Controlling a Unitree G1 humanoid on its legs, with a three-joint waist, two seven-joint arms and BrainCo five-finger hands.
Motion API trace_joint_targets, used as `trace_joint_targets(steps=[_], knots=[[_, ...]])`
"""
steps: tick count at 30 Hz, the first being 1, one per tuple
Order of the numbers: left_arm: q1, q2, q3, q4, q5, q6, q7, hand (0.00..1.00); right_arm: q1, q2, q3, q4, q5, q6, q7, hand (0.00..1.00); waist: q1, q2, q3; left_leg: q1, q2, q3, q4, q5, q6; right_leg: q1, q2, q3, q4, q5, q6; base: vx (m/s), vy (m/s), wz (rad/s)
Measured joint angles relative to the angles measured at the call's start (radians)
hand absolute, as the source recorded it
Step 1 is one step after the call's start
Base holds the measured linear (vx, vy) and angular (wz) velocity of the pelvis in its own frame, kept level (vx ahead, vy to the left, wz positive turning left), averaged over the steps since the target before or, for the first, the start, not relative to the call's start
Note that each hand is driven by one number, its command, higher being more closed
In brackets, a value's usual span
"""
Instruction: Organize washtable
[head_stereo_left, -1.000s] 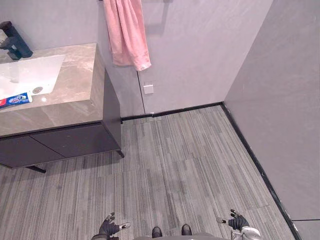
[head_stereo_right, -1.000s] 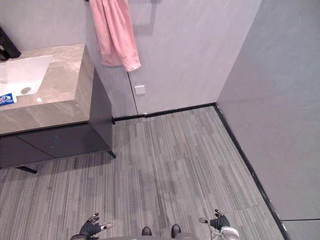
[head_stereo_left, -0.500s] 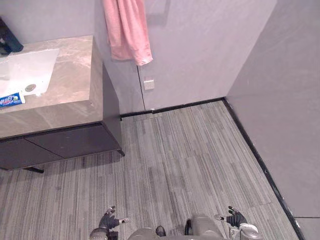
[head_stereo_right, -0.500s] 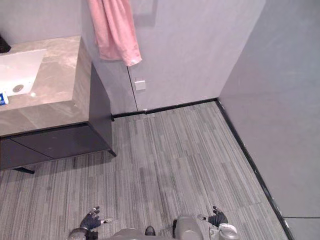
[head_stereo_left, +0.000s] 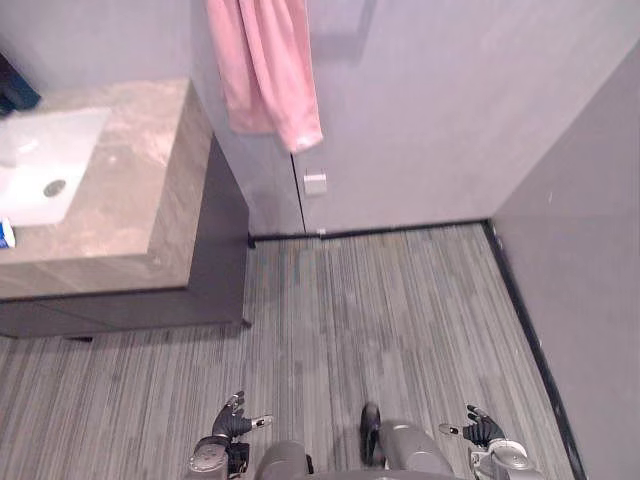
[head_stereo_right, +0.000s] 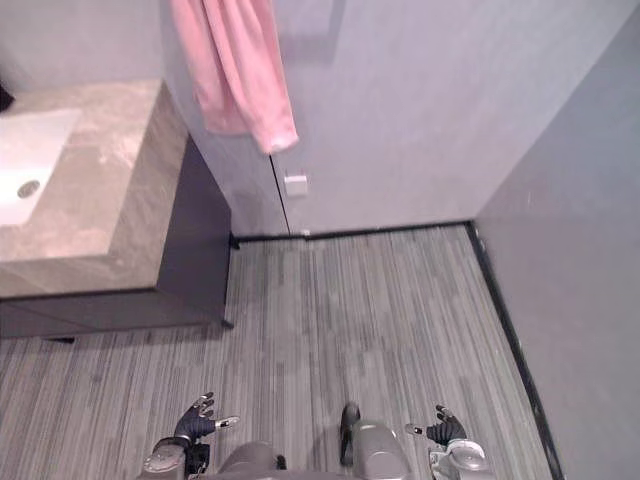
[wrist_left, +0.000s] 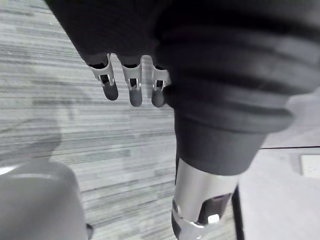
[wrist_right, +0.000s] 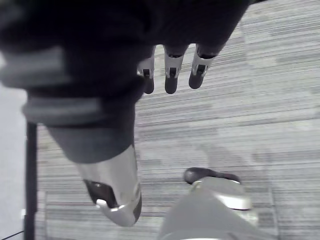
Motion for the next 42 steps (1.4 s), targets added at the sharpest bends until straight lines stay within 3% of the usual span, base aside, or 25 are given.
trace_joint_targets(steps=[2,3,4,5,6,7,9,12,13,15,17,20,21,22,24,26,27,30,31,33,35,36,37,38,42], knots=[[0.000,-0.003,-0.001,0.000,-0.001,0.000,0.000,0.00,-0.012,0.007,0.000,0.005,0.004,0.000,0.000,0.00,0.003,-0.006,0.003,-0.035,-0.050,0.000,-0.200,0.008,0.001,0.032,-0.028,0.014,-0.016,-0.015,0.027,0.28,0.126,-0.21],[0.002,-0.008,-0.002,0.000,-0.001,0.000,0.000,0.00,-0.009,0.008,-0.001,0.010,0.004,-0.001,0.000,0.00,0.006,-0.006,0.003,-0.040,-0.093,-0.017,-0.381,0.045,-0.008,0.052,-0.049,0.025,-0.023,-0.033,0.047,0.29,0.165,-0.21],[0.006,-0.011,-0.003,0.001,0.000,0.000,0.000,0.00,-0.008,0.007,-0.001,0.015,0.004,0.000,-0.001,0.00,0.013,0.000,0.000,-0.037,-0.111,-0.039,-0.513,0.110,-0.005,0.058,-0.055,0.036,-0.025,-0.048,0.062,0.32,0.217,-0.47],[0.011,-0.009,-0.003,0.010,-0.001,0.000,0.001,0.00,-0.004,0.009,0.003,0.019,0.004,0.000,-0.001,0.00,0.029,0.001,-0.003,-0.012,-0.128,-0.053,-0.553,0.230,0.019,0.067,-0.063,0.071,-0.024,-0.070,0.085,0.34,0.244,-0.51],[0.015,-0.005,-0.002,0.012,-0.001,0.000,0.002,0.00,-0.005,0.014,0.007,0.020,0.004,0.000,-0.001,0.00,0.030,0.003,-0.010,-0.006,-0.143,-0.054,-0.552,0.248,0.049,0.072,-0.070,0.083,-0.021,-0.080,0.098,0.38,0.240,-0.41],[0.020,0.003,-0.002,0.017,-0.001,0.000,0.002,0.00,-0.006,0.023,0.010,0.022,0.003,-0.001,-0.001,0.00,0.026,-0.026,-0.018,-0.019,-0.169,-0.044,-0.511,0.199,0.085,0.072,-0.098,0.089,-0.003,-0.102,0.121,0.43,0.202,-0.22],[0.013,0.008,0.000,0.019,-0.001,0.001,0.001,0.00,-0.002,0.023,0.009,0.026,-0.002,0.000,-0.001,0.00,0.030,-0.044,-0.019,-0.016,-0.181,-0.018,-0.453,0.136,0.114,0.044,-0.121,0.125,0.101,-0.122,0.154,0.49,0.225,-0.25],[0.014,0.028,-0.003,0.020,-0.001,0.001,0.001,0.00,-0.002,0.039,0.010,0.026,-0.012,-0.002,0.000,0.00,0.020,-0.062,-0.024,0.100,-0.205,0.001,-0.476,0.081,0.151,-0.097,-0.142,0.182,0.533,-0.088,0.279,0.44,0.185,-0.05],[0.003,0.037,-0.005,0.020,-0.007,0.001,0.002,0.00,0.004,0.048,0.011,0.033,-0.018,-0.001,0.002,0.00,0.023,-0.064,-0.025,0.154,-0.211,-0.003,-0.492,0.067,0.159,-0.148,-0.143,0.184,0.686,-0.094,0.277,0.53,0.102,0.18],[-0.002,0.047,-0.005,0.018,-0.012,0.001,0.003,0.00,0.008,0.055,0.041,0.039,-0.021,-0.001,0.002,0.00,0.024,-0.065,-0.025,0.249,-0.213,-0.015,-0.550,0.063,0.164,-0.207,-0.142,0.142,0.775,-0.111,0.243,0.47,0.044,0.11],[-0.007,0.051,-0.001,0.017,-0.020,0.001,0.003,0.00,0.001,0.059,0.051,0.043,-0.023,-0.004,0.002,0.00,0.020,-0.061,-0.025,0.340,-0.196,-0.031,-0.623,0.063,0.165,-0.278,-0.124,0.067,0.691,-0.147,0.175,0.39,-0.039,0.13],[-0.013,0.046,0.002,0.017,-0.021,0.001,0.003,0.00,0.001,0.058,0.051,0.043,-0.023,-0.004,0.002,0.00,0.002,-0.057,-0.023,0.367,-0.166,-0.068,-0.628,0.060,0.159,-0.334,-0.074,0.057,0.439,-0.128,0.145,0.35,-0.101,0.44],[-0.007,0.042,0.002,0.017,-0.021,0.001,0.003,0.00,0.006,0.057,0.051,0.043,-0.023,-0.003,0.002,0.00,-0.007,-0.063,-0.025,0.386,-0.157,-0.081,-0.628,0.047,0.134,-0.338,-0.054,0.072,0.277,-0.053,0.133,0.40,-0.157,0.60],[0.001,0.041,0.002,0.018,-0.021,0.001,0.002,0.00,0.036,0.056,0.051,0.046,-0.023,-0.003,0.002,0.00,-0.008,-0.088,-0.037,0.412,-0.170,-0.106,-0.628,0.016,0.083,-0.327,-0.054,0.099,0.151,0.152,0.121,0.43,-0.174,0.58],[0.000,0.009,0.004,0.035,-0.022,0.002,0.000,0.00,0.043,0.041,0.043,0.056,-0.023,0.002,0.000,0.00,-0.003,-0.048,-0.041,0.431,-0.129,-0.134,-0.632,-0.001,0.051,-0.316,-0.030,0.068,0.201,0.121,0.083,0.42,-0.179,0.34],[-0.006,-0.003,0.006,0.035,-0.021,0.002,0.001,0.00,0.043,0.045,0.038,0.051,-0.022,0.000,0.001,0.00,-0.010,-0.042,-0.042,0.435,-0.115,-0.155,-0.622,0.013,0.026,-0.313,-0.029,0.039,0.232,0.067,0.069,0.41,-0.218,0.40],[-0.010,-0.017,0.014,0.033,-0.021,0.002,0.000,0.00,0.048,0.053,0.037,0.050,-0.022,0.001,0.001,0.00,-0.019,-0.039,-0.041,0.419,-0.103,-0.171,-0.566,0.018,0.014,-0.290,-0.029,0.011,0.231,0.045,0.061,0.31,-0.188,0.65],[-0.004,-0.052,0.042,0.019,-0.021,0.003,0.001,0.00,0.087,0.075,0.041,0.007,-0.017,0.003,0.000,0.00,-0.009,-0.037,-0.038,0.281,-0.061,-0.164,-0.206,0.051,-0.079,-0.182,-0.024,-0.024,0.176,0.016,0.043,0.23,-0.135,0.40],[-0.001,-0.065,0.041,0.009,-0.021,0.003,0.000,0.00,0.091,0.077,0.041,0.000,-0.012,0.003,0.000,0.00,0.001,-0.028,-0.037,0.228,-0.021,-0.114,-0.080,0.047,-0.073,-0.134,-0.011,-0.025,0.149,0.012,0.038,0.19,-0.072,0.04],[0.008,-0.077,0.039,0.008,-0.021,0.004,0.000,0.00,0.089,0.086,0.036,-0.023,0.004,0.001,-0.002,0.00,0.010,-0.032,-0.036,0.165,0.010,-0.045,-0.087,0.025,-0.034,-0.086,-0.014,-0.030,0.109,0.012,0.037,0.19,-0.008,0.00],[-0.001,-0.075,0.038,0.007,-0.022,0.004,0.000,0.00,0.074,0.087,0.036,-0.023,0.018,-0.002,-0.002,0.00,0.023,-0.027,-0.040,0.132,-0.004,-0.038,-0.238,0.017,-0.018,-0.073,-0.023,-0.014,0.096,0.013,0.047,0.14,0.079,-0.13],[0.001,-0.073,0.035,0.008,-0.023,0.004,0.001,0.00,0.072,0.085,0.035,-0.023,0.022,-0.002,-0.002,0.00,0.024,-0.021,-0.043,0.128,-0.028,-0.069,-0.416,0.045,-0.018,-0.071,-0.032,-0.008,0.095,0.009,0.064,0.14,0.165,-0.17],[0.001,-0.067,0.029,0.014,-0.023,0.004,0.001,0.00,0.068,0.090,0.030,-0.013,0.022,-0.001,-0.003,0.00,0.027,-0.015,-0.047,0.139,-0.046,-0.075,-0.477,0.100,-0.005,-0.071,-0.043,0.011,0.101,0.004,0.080,0.17,0.195,-0.12],[0.006,-0.058,0.029,0.020,-0.024,0.004,0.001,0.00,0.070,0.099,0.031,-0.011,0.022,0.000,-0.002,0.00,0.025,-0.031,-0.057,0.170,-0.072,-0.067,-0.527,0.124,0.002,-0.069,-0.052,0.026,0.083,0.009,0.097,0.15,0.151,-0.05],[0.003,-0.037,0.022,0.033,-0.029,0.004,0.001,0.00,0.070,0.094,0.027,0.014,0.021,-0.001,-0.006,0.00,0.026,-0.048,-0.062,0.183,-0.110,-0.062,-0.532,0.129,0.012,-0.041,-0.083,0.051,0.033,0.025,0.123,0.12,0.128,-0.11]])
